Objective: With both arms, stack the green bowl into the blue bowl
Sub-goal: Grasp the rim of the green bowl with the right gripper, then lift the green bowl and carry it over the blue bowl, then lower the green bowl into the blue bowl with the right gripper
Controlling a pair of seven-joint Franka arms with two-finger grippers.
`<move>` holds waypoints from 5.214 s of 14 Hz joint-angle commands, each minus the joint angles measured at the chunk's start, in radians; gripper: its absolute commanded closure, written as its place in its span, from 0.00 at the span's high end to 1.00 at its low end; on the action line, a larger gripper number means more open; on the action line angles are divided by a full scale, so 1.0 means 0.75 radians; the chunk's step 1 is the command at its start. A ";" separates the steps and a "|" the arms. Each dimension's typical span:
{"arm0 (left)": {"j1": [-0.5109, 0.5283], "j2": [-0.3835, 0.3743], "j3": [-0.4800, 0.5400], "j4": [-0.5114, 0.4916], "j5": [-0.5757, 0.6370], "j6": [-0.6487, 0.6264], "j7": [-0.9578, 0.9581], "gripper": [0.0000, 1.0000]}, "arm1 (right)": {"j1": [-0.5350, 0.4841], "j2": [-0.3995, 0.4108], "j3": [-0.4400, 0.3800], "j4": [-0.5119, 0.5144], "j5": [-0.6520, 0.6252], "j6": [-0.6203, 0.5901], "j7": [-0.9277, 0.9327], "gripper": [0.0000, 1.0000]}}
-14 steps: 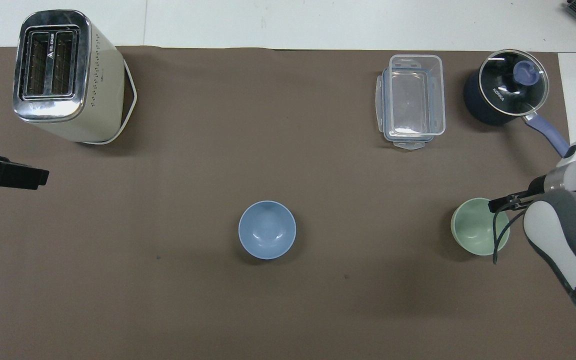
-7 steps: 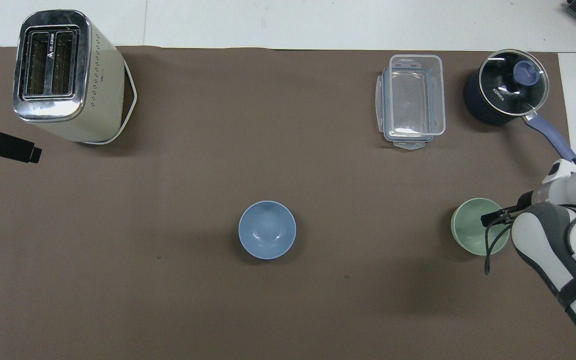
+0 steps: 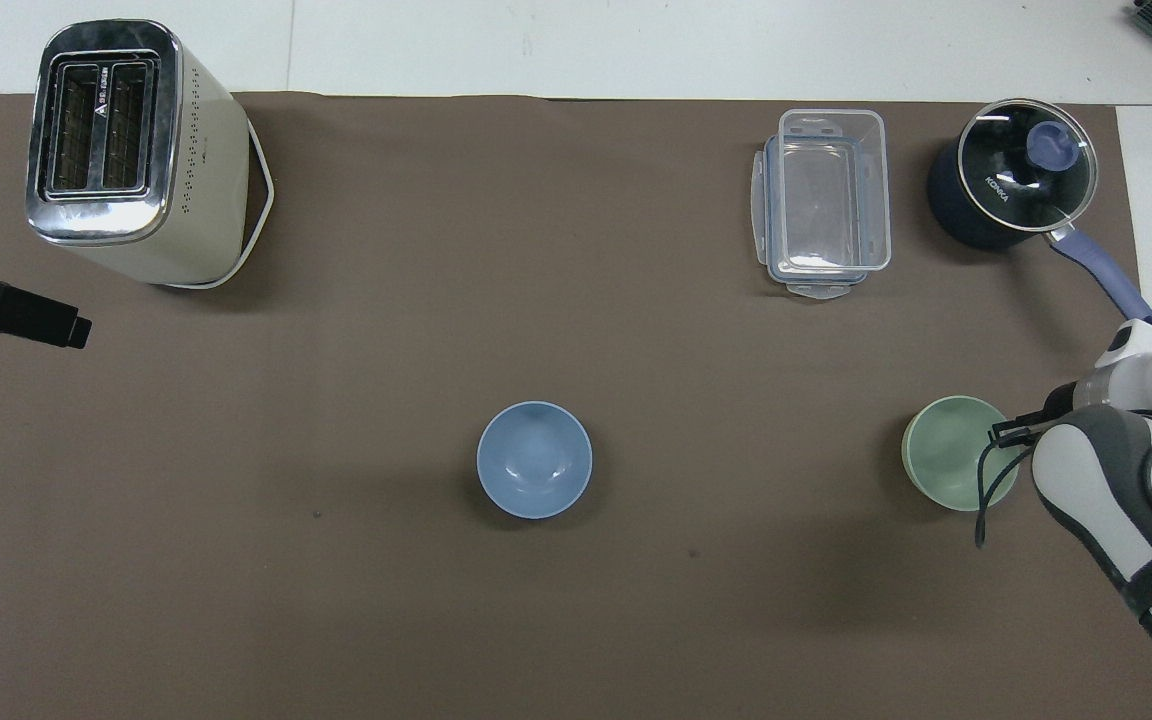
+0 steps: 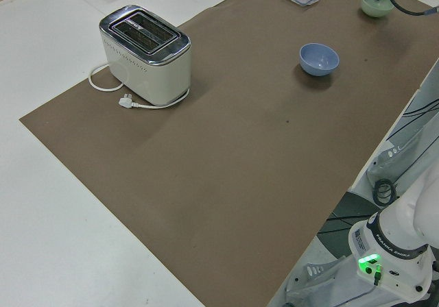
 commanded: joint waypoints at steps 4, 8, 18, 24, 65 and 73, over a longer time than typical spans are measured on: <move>0.013 -0.077 -0.010 -0.144 -0.002 0.048 -0.012 1.00 | -0.005 -0.015 0.017 0.082 0.031 -0.080 -0.041 0.00; 0.005 -0.098 -0.012 -0.171 -0.002 0.044 -0.062 1.00 | 0.006 -0.040 0.047 0.346 0.104 -0.440 -0.056 0.00; 0.011 -0.098 -0.010 -0.169 0.000 0.046 -0.094 1.00 | 0.016 -0.065 0.419 0.592 0.192 -0.670 0.381 0.00; 0.005 -0.095 -0.010 -0.167 0.000 0.050 -0.096 1.00 | 0.097 -0.044 0.681 0.580 0.196 -0.588 0.862 0.00; 0.001 -0.095 -0.014 -0.169 0.000 0.058 -0.096 1.00 | 0.490 0.248 0.679 0.383 0.190 0.001 1.216 0.00; 0.001 -0.095 -0.014 -0.169 0.000 0.056 -0.096 1.00 | 0.492 0.250 0.679 0.367 0.174 0.001 1.223 0.00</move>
